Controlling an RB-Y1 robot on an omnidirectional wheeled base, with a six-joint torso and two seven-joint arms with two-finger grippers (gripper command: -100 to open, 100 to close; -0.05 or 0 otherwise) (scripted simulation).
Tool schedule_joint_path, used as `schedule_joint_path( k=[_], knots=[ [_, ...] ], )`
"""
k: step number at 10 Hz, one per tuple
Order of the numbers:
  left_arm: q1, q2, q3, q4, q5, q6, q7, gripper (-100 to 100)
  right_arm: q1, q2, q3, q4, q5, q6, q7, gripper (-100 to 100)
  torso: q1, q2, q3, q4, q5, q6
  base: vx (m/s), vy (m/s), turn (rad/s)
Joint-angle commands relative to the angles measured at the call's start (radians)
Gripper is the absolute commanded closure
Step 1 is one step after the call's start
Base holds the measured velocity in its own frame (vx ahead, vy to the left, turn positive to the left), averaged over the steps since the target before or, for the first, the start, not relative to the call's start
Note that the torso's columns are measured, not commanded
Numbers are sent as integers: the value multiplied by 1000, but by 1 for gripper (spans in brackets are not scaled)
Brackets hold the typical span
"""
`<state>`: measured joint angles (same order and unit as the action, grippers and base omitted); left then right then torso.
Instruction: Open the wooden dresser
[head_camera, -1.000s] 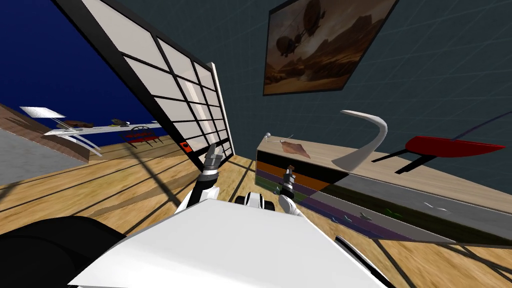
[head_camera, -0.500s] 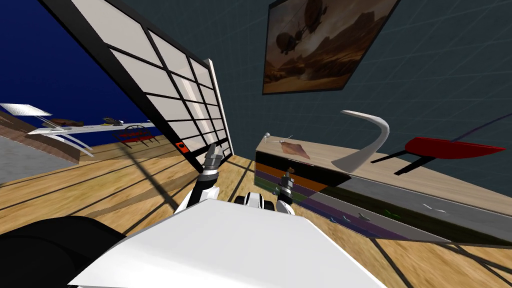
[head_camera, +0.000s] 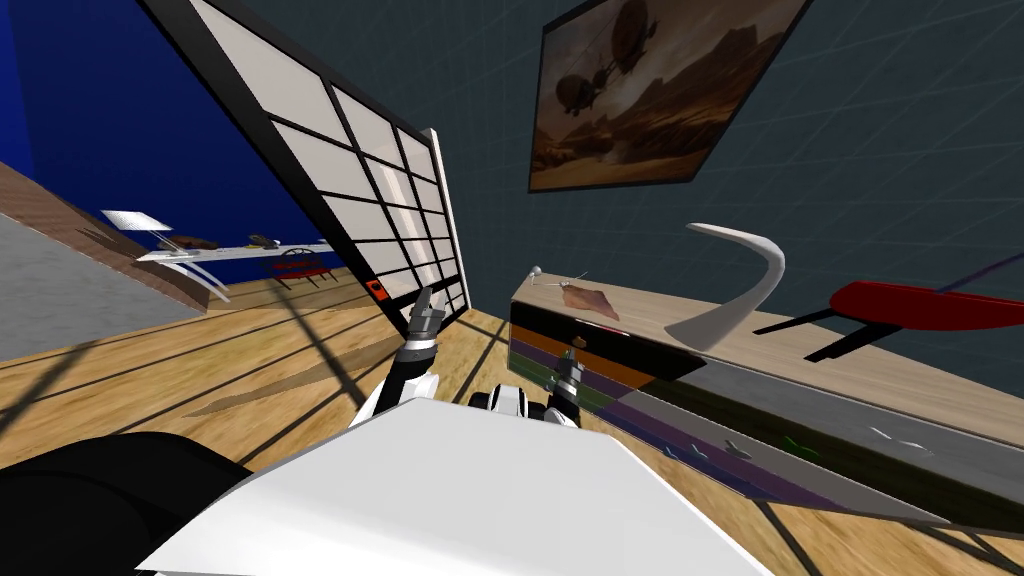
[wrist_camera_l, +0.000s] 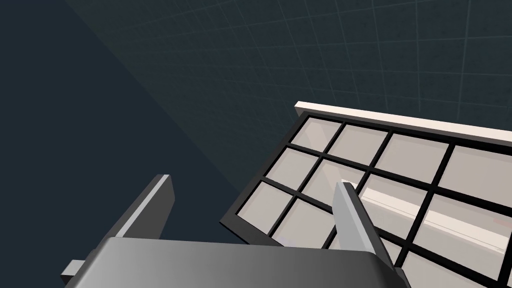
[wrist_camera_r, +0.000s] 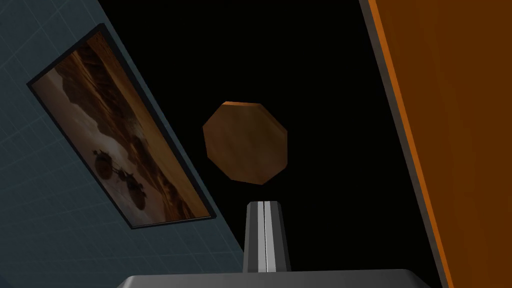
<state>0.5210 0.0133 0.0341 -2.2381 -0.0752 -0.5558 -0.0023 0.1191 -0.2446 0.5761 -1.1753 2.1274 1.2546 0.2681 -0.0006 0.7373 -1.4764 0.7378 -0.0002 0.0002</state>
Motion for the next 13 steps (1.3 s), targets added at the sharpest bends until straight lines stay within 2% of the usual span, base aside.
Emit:
schedule_joint_path(
  k=[1, 2, 3, 4, 6, 7, 8, 9, 13],
  knots=[
    [0, 0, 0, 0, 0, 0, 0, 0, 72, 72, -51, -65, 79, -9, 37, 100, 0, 1, 0, 0, 0, 0, -31, -96, 155],
    [0, 0, 0, 0, 0, 0, 0, 0, 81, 72, -51, -68, 98, -9, 37, 100, 0, 2, 1, 0, 0, 0, -29, -70, 54],
    [0, 0, 0, 0, 0, 0, 0, 0, 117, 104, -74, -101, 135, -14, 54, 100, 1, 1, 1, 0, 0, 0, -32, -64, 102],
    [0, 0, 0, 0, 0, 0, 0, 0, 119, 104, -74, -101, 141, -14, 54, 100, 1, 1, 1, 0, 0, 0, -25, -47, 53],
    [0, 0, 0, 0, 0, 0, 0, 0, 187, 168, -121, -163, 211, -22, 89, 100, 1, 0, 0, 0, 0, 0, -23, -69, 135],
    [0, 0, 0, 0, 0, 0, 0, 0, 196, 168, -121, -167, 226, -22, 89, 100, -1, 1, 0, 0, 0, 0, -31, -68, 48],
    [0, 0, 0, 0, 0, 0, 0, 0, 190, 163, -115, -164, 214, -21, 87, 100, 0, 1, 1, 0, 0, 0, -12, -26, -2],
    [0, 0, 0, 0, 0, 0, 0, 0, 188, 136, -111, -180, 209, -57, 105, -100, 2, 0, 0, 0, 1, 0, -12, -56, 31],
    [0, 0, 0, 0, 0, 0, 0, 0, 181, 131, -102, -205, 191, -129, 136, -100, 0, 1, 1, 0, 0, 0, -20, -80, 32]
  ],
)
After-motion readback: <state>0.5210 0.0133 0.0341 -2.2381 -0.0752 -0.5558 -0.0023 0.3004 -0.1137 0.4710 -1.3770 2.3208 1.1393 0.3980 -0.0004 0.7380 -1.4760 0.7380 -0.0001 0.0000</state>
